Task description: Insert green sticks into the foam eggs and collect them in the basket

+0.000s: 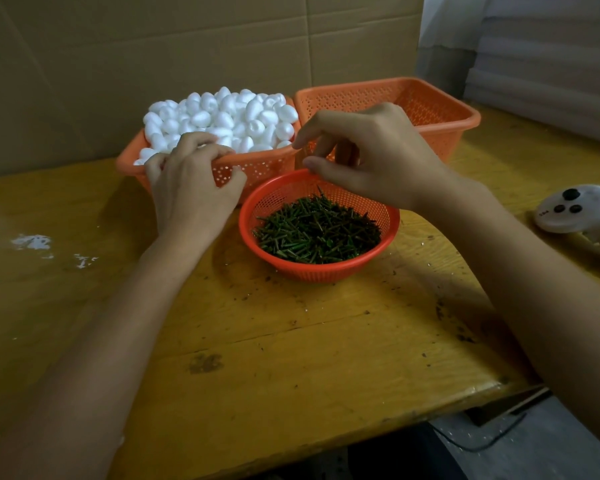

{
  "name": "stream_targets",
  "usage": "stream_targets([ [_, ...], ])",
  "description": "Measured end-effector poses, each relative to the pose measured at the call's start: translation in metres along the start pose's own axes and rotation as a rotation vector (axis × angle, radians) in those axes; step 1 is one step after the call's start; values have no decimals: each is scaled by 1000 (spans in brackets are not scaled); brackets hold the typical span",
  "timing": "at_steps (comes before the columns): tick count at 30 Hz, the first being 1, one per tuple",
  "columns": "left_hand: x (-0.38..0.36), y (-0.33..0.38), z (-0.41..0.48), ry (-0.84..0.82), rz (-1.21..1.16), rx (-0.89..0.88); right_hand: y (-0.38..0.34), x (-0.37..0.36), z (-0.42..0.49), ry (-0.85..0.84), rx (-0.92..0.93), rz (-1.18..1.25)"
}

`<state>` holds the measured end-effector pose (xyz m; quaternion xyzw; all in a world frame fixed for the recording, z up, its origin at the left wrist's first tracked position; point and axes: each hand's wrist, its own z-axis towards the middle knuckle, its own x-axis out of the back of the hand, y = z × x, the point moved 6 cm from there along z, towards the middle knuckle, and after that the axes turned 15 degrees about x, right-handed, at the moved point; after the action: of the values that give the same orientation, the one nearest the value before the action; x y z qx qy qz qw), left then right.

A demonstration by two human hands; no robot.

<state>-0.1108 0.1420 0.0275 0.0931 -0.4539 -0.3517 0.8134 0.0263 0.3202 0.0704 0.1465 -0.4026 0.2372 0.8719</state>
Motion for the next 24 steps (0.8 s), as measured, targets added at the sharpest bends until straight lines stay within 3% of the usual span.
stream_targets([
  [8,13,5,-7,103,-187,-48,-2,-1,1,-23,-7,5],
  [17,33,1,-9,374,-458,-133,-4,-33,-4,-416,-12,146],
  [24,32,-7,-6,330,-624,-32,-3,-43,-8,-513,-39,249],
])
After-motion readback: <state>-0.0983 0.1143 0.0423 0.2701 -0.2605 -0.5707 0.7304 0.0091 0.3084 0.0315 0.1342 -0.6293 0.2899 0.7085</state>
